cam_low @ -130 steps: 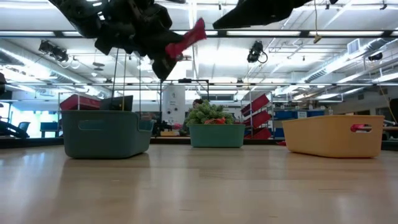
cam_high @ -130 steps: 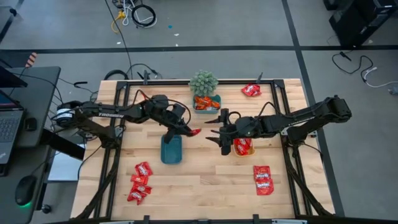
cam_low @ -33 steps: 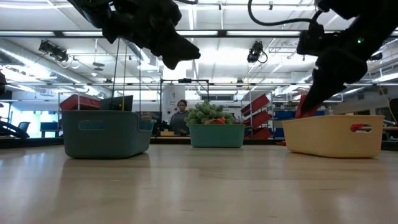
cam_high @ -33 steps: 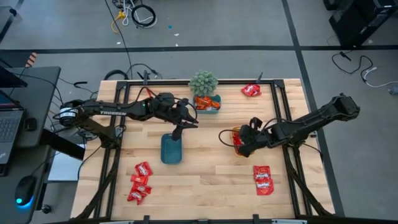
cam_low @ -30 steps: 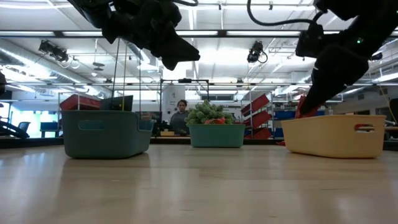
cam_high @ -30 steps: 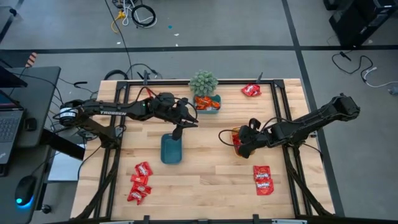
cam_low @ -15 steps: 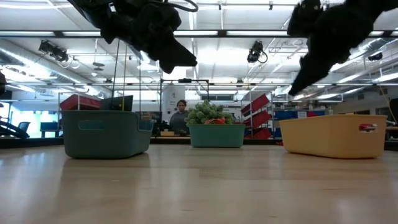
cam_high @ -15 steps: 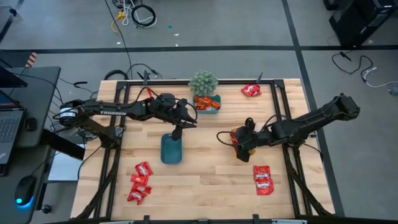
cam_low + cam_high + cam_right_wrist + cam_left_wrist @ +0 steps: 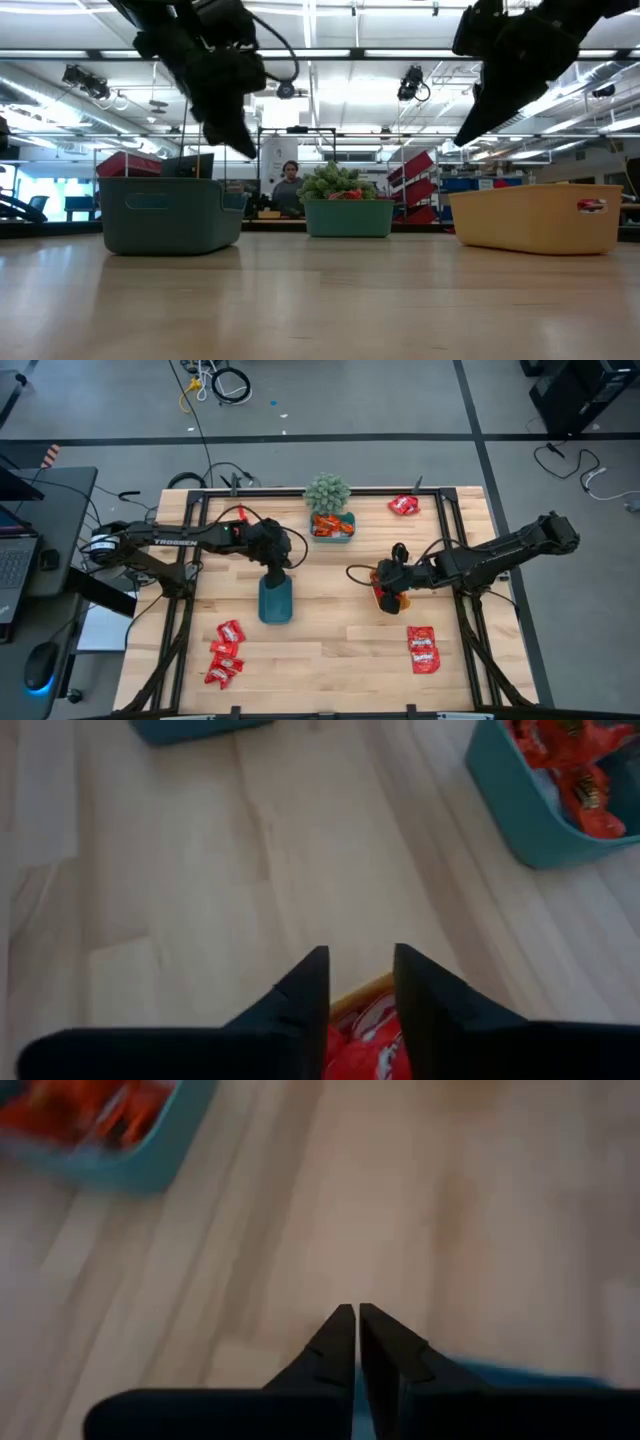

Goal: Sort candy
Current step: Put the red candy into the blue bin

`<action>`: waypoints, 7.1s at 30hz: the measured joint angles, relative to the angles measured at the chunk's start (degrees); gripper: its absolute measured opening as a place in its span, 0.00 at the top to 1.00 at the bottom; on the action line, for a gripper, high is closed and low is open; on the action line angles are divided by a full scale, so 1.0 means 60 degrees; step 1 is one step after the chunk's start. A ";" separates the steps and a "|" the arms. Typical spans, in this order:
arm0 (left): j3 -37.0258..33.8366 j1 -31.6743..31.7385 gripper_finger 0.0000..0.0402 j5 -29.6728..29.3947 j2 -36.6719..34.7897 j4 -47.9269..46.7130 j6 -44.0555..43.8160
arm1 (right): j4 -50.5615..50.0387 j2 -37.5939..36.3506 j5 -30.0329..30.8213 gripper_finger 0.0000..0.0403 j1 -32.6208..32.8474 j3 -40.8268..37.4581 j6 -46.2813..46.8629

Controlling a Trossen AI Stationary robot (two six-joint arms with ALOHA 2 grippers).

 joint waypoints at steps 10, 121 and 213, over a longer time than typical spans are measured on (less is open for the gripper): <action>-0.0077 0.0000 1.00 -0.1804 -0.0789 -0.3184 -0.1122 | 0.0943 0.0000 0.0004 0.77 -0.0413 -0.0009 -0.1057; -0.0087 -0.4048 1.00 -0.1917 -0.0139 -0.2547 0.1430 | 0.2125 0.0011 0.0175 0.82 -0.0697 -0.0009 -0.2304; 0.0743 0.4996 0.95 -0.2309 0.0901 -0.4589 0.1798 | 0.2107 0.0011 0.0171 0.73 -0.0996 -0.0009 -0.2653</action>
